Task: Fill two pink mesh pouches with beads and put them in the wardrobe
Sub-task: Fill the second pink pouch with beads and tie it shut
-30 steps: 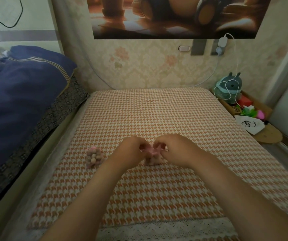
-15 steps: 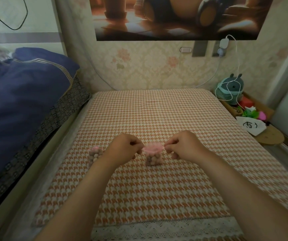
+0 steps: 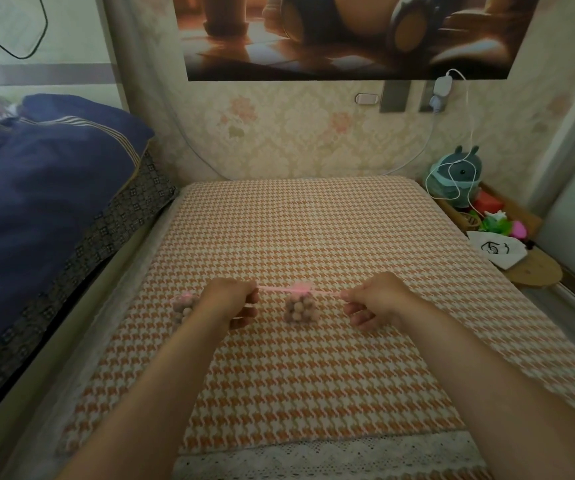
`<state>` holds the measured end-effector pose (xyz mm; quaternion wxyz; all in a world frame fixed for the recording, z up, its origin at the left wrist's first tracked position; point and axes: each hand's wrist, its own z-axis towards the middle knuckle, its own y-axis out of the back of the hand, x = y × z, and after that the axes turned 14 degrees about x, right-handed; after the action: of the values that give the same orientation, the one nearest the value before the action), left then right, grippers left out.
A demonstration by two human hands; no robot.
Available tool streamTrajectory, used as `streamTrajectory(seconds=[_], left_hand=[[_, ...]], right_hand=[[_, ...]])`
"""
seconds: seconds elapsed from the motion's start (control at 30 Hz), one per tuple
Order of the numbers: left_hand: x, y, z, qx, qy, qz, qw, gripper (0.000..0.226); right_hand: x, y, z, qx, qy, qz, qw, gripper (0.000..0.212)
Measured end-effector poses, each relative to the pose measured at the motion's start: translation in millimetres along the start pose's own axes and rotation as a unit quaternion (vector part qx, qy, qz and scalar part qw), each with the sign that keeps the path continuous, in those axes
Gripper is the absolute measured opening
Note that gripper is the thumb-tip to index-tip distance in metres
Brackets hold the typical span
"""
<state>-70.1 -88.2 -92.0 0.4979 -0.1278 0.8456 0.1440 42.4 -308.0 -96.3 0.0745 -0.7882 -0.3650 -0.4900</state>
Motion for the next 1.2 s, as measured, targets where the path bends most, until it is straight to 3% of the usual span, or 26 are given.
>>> streamTrajectory(seconds=[0.37,0.57,0.7,0.8,1.2], left_hand=[[2.3,-0.6,7.5,0.039,-0.069,-0.054,0.995,0.026],[2.0,-19.0,9.9,0.131,-0.120,-0.144,0.973,0.034],[-1.0,-27.1,3.2,0.124,-0.113,-0.117,0.979,0.032],[0.5,-29.9,2.2,0.128,-0.126,-0.036,0.983,0.028],[5.9,-32.9,8.9,0.227,-0.146,0.125,0.955,0.029]], right_hand=[[-7.1,2.0,12.5,0.039,-0.003,0.054,0.998,0.014],[1.2,-11.9,9.5,0.062,0.026,0.133,0.989,0.012],[3.0,-17.1,7.5,0.050,0.059,0.111,0.991,0.016],[5.5,-18.3,4.5,0.057,0.095,0.067,0.992,0.014],[19.8,-38.8,4.8,0.003,0.169,-0.005,0.986,0.012]])
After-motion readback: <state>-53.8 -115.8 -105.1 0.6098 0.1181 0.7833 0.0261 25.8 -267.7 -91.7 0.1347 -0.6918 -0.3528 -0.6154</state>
